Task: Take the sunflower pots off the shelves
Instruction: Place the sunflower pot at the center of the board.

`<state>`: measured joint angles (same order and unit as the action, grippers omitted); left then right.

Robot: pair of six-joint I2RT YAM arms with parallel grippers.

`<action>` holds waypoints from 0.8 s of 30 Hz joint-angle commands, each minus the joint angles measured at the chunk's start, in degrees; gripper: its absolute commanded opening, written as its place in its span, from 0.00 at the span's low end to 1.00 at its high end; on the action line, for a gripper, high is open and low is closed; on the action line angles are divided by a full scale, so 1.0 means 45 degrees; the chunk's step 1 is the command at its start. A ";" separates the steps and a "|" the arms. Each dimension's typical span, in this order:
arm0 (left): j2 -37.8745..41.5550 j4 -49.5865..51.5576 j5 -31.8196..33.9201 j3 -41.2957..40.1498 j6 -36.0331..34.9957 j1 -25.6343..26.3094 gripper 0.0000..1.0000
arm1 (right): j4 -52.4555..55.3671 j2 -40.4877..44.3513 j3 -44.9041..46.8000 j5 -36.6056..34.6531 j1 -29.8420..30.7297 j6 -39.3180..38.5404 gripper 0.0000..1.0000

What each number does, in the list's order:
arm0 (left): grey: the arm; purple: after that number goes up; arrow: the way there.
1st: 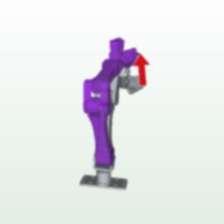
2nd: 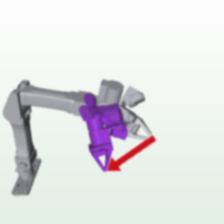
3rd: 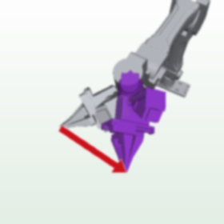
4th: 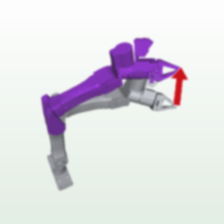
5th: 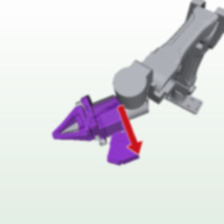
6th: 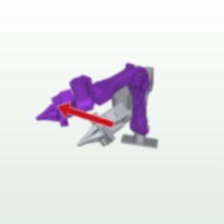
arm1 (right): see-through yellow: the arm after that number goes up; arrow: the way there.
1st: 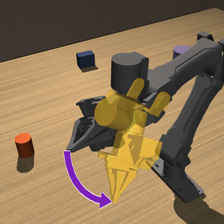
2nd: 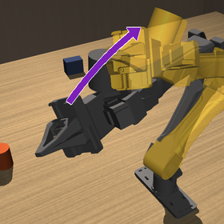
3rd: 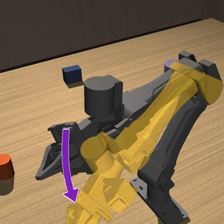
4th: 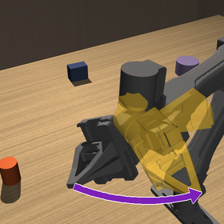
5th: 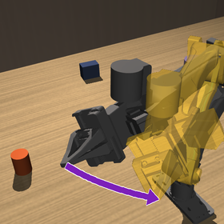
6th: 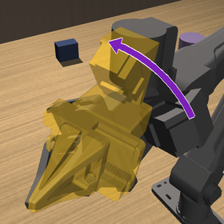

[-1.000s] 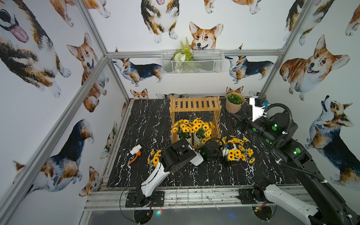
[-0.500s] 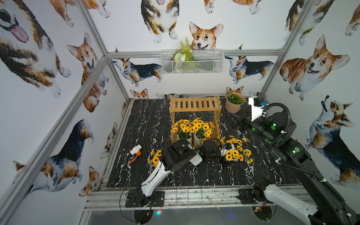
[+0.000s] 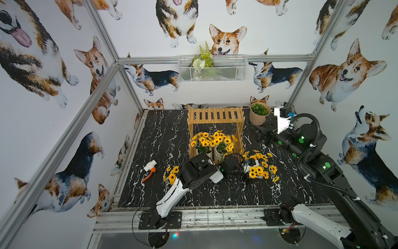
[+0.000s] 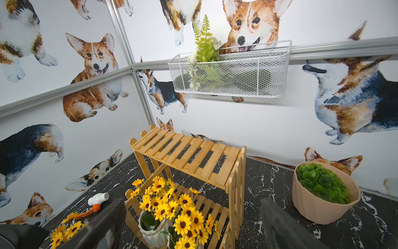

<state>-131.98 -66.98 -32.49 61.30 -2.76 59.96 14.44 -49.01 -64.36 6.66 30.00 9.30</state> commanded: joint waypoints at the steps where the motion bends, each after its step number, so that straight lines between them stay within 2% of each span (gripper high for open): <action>1: -0.0085 0.0217 -0.0141 -0.0048 -0.0069 -0.0059 0.71 | -0.0103 0.0033 -0.0005 0.0058 0.0013 0.0155 1.00; 8: -0.0122 0.0197 -0.0221 -0.0086 -0.0086 -0.0099 0.72 | -0.0083 0.0052 0.0031 0.0064 0.0013 0.0147 1.00; 12: -0.0104 0.0217 -0.0295 -0.0077 -0.0108 -0.0105 0.80 | -0.0064 0.0090 0.0063 0.0042 0.0013 0.0142 1.00; 20: -0.0137 0.0221 -0.0355 -0.0087 -0.0128 -0.0113 0.84 | -0.0042 0.0128 0.0105 0.0008 0.0013 0.0131 1.00; 24: -0.0109 0.0219 -0.0339 -0.0096 -0.0123 -0.0103 0.95 | -0.0063 0.0130 0.0119 0.0021 0.0013 0.0131 1.00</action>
<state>-132.18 -67.64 -33.32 61.12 -2.79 59.64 14.61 -48.60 -63.83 6.63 30.00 9.30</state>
